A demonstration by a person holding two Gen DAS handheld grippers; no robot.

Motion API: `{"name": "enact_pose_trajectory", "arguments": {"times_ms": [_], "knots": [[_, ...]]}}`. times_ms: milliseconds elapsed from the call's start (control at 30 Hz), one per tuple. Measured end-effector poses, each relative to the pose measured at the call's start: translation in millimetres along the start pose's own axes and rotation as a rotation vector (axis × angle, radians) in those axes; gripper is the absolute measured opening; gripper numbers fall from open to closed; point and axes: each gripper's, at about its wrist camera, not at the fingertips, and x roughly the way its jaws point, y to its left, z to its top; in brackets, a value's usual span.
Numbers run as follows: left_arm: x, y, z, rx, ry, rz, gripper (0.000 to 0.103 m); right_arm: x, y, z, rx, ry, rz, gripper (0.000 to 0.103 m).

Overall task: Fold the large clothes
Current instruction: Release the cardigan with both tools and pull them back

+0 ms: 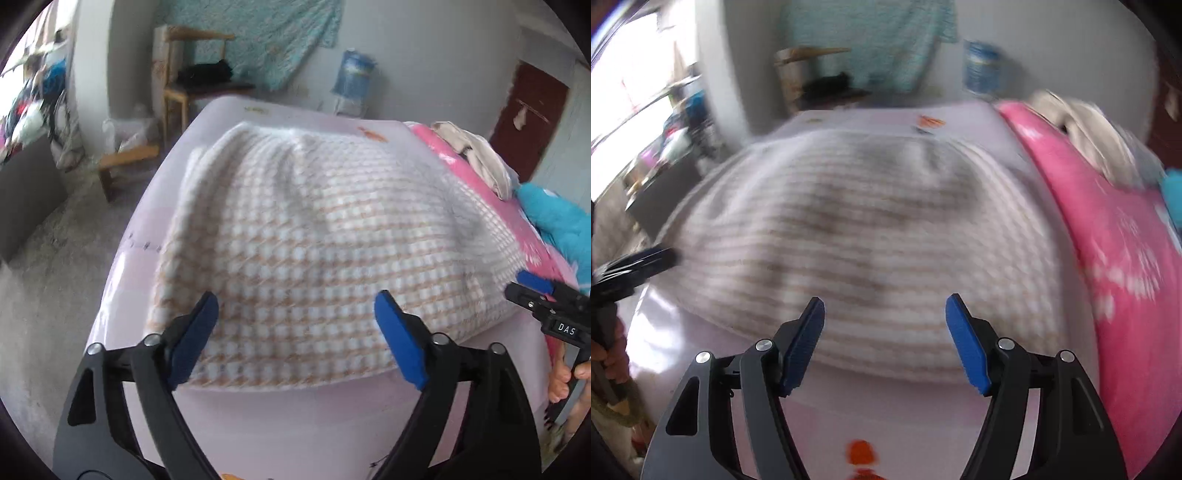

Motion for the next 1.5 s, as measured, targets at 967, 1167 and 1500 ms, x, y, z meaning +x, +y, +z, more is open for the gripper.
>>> {"name": "enact_pose_trajectory", "arguments": {"times_ms": [967,1167,1500], "knots": [[-83.8,-102.1,-26.3,0.066,-0.049,0.293,0.095,-88.5,18.1,-40.2,0.0,-0.146,-0.13,0.097],[-68.5,-99.4,-36.5,0.03,0.02,0.338,0.095,-75.1,14.7,-45.9,0.042,-0.075,-0.119,0.097],[-61.8,-98.5,-44.4,0.028,0.062,0.339,0.095,-66.1,26.3,-53.7,0.001,-0.009,-0.128,0.097]]}}
